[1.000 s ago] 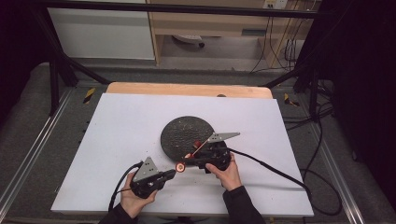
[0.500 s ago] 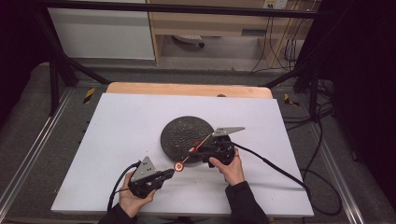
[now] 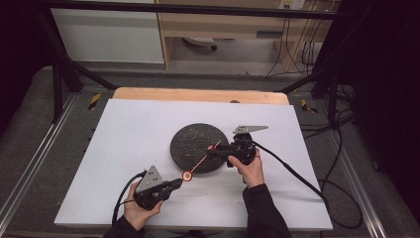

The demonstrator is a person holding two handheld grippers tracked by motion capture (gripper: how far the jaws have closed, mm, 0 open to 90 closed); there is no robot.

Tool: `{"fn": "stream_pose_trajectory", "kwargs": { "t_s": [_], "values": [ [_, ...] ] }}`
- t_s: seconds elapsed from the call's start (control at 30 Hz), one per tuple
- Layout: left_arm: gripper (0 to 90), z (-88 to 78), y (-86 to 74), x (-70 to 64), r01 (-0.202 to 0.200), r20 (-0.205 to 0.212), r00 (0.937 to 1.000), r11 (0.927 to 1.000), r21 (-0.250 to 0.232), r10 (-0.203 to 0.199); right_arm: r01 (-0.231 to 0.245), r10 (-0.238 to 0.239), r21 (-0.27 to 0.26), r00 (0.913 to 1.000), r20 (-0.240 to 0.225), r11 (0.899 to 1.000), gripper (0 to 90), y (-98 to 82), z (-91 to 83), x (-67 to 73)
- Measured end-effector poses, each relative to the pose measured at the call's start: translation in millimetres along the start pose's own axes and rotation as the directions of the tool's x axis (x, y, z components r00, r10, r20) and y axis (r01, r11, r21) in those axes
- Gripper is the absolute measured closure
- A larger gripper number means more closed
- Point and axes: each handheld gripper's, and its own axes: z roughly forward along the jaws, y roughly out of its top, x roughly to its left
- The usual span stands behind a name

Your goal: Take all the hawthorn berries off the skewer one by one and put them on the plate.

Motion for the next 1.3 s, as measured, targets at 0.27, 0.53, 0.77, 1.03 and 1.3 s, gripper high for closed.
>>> {"fn": "stream_pose_trajectory", "kwargs": {
  "t_s": [0.27,0.53,0.77,1.03,1.3],
  "values": [
    [88.7,-2.4,-0.3,1.8,0.000,-0.008,1.0000,1.0000,-0.006,0.000,-0.009,0.010,-0.017,0.9997,0.024,1.000,60.8,10.3,-7.8,-8.1],
    [88.8,-5.1,-1.7,5.4,0.008,-0.015,0.9999,0.9999,-0.006,-0.008,-0.031,0.034,-0.050,0.9975,0.062,0.998,60.8,22.5,-15.6,-21.1],
    [88.7,-7.7,-2.4,6.7,0.008,-0.018,0.9998,0.9999,-0.011,-0.008,-0.042,0.049,-0.062,0.9929,0.108,0.997,60.9,32.3,-18.6,-31.7],
    [88.8,-12.9,-2.7,12.3,0.019,-0.035,0.9992,0.9996,-0.020,-0.020,-0.048,0.058,-0.059,0.9842,0.167,0.997,60.9,37.3,-17.2,-42.5],
    [88.7,-17.2,-2.2,18.6,0.037,-0.057,0.9976,0.9987,-0.033,-0.039,-0.043,0.044,-0.014,0.9788,0.200,0.999,60.9,31.4,1.4,-47.3]
  ]
}}
